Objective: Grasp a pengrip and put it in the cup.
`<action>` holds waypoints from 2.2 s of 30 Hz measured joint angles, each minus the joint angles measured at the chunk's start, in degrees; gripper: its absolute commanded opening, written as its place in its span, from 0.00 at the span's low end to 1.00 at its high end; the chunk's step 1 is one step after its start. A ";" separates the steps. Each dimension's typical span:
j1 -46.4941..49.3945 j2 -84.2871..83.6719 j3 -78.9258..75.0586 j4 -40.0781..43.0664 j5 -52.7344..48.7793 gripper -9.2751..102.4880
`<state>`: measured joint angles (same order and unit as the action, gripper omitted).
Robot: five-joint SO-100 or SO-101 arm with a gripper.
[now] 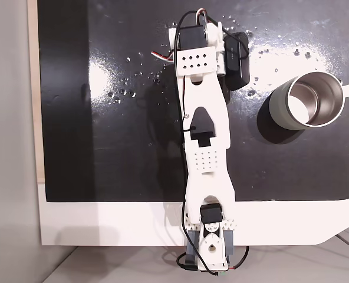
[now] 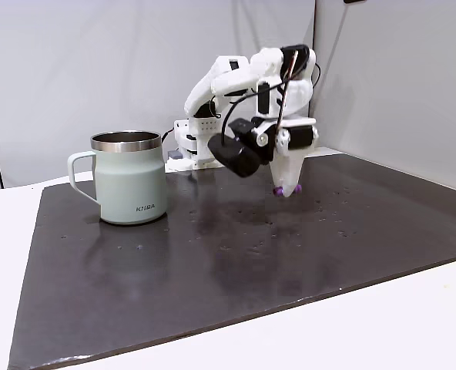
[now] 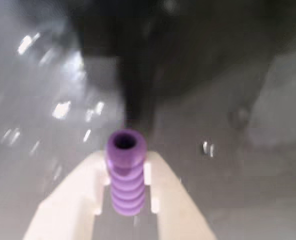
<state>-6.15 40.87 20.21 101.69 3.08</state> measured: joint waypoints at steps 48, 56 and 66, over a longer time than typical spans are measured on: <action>45.26 50.45 23.20 1.32 -45.97 0.08; 46.14 44.82 24.26 1.14 -46.41 0.08; 46.23 42.54 24.26 0.79 -46.41 0.36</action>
<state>40.08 83.41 44.47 102.48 -43.33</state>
